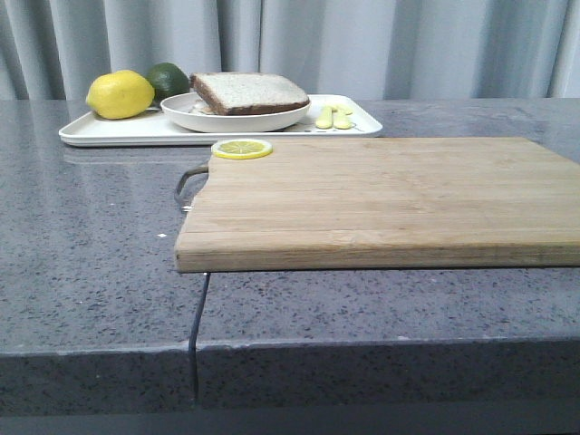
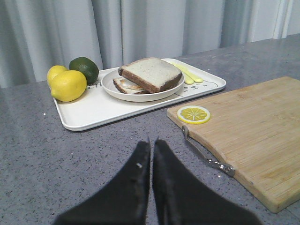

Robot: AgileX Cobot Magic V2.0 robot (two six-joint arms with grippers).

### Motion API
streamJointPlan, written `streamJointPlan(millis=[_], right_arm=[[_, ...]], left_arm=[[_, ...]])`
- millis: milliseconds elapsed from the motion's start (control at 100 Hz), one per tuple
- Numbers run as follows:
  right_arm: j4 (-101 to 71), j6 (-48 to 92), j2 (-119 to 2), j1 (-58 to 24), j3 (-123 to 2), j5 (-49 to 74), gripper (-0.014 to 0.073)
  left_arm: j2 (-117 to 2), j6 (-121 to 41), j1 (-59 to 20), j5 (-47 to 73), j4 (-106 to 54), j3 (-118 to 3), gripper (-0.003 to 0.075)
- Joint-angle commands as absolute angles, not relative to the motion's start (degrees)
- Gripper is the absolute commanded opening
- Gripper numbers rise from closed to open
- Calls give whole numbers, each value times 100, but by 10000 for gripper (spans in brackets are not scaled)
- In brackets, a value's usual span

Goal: Place bread and move sandwich to tray

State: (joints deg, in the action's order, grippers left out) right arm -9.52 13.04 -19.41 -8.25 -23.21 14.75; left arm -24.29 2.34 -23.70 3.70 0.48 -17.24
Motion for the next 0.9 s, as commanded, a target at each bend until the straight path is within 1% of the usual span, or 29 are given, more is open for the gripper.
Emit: streamJointPlan(millis=[0, 690, 770, 890], right_arm=[[-916, 1302, -1988, -802, -2470, 1048, -116], [-916, 1302, -1988, -802, -2470, 1048, -116], [-916, 1302, -1988, -802, -2470, 1048, -116], [-916, 1302, -1988, -802, -2470, 1048, -116]], left_arm=[[-2450, 298, -2424, -96, 0, -1880, -19], [-2406, 298, -2424, -99, 57, -1766, -19], [-2244, 213, -2297, -99, 275, -1623, -19], [-1870, 213, -1873, -86, 177, -1379, -19]])
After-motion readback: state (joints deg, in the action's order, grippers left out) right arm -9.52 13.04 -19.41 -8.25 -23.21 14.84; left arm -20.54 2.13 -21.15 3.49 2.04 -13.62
